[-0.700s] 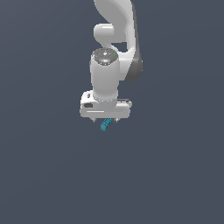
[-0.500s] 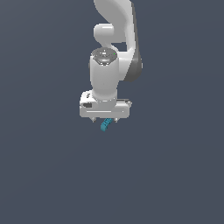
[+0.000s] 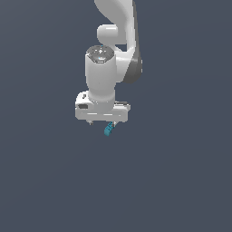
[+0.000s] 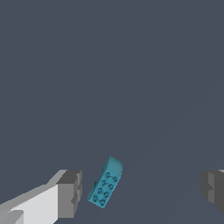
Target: Pick up the object and move it to a goal position.
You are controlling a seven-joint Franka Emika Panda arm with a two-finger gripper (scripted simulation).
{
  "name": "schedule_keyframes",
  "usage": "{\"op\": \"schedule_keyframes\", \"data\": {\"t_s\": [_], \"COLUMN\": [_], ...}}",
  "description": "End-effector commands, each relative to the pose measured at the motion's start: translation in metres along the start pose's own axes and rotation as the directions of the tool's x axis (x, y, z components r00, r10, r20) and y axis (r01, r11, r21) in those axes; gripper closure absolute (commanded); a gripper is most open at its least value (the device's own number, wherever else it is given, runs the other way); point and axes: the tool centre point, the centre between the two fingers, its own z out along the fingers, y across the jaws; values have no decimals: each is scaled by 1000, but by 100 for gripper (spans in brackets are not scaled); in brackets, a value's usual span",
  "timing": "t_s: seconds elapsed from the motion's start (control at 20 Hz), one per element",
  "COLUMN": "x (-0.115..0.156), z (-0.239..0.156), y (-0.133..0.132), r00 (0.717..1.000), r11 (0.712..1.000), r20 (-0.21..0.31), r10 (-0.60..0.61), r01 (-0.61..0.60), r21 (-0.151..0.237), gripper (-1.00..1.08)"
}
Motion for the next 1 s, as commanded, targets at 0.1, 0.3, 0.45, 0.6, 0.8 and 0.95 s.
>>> {"op": "schedule_keyframes", "data": {"t_s": [0.1, 0.3, 0.45, 0.6, 0.8, 0.95], "x": [-4, -12, -21, -33, -53, -67], "z": [6, 18, 31, 47, 71, 85], "y": [-2, -6, -11, -15, -22, -25], "r00": [1000, 997, 992, 981, 953, 928], "r11": [1000, 997, 992, 981, 953, 928], "r20": [4, 10, 18, 29, 48, 61], "r10": [23, 71, 124, 192, 298, 367], "r01": [-23, -71, -125, -192, -300, -369], "r21": [5, 14, 22, 30, 37, 38], "gripper": [-92, -92, -92, -92, -92, -92]}}
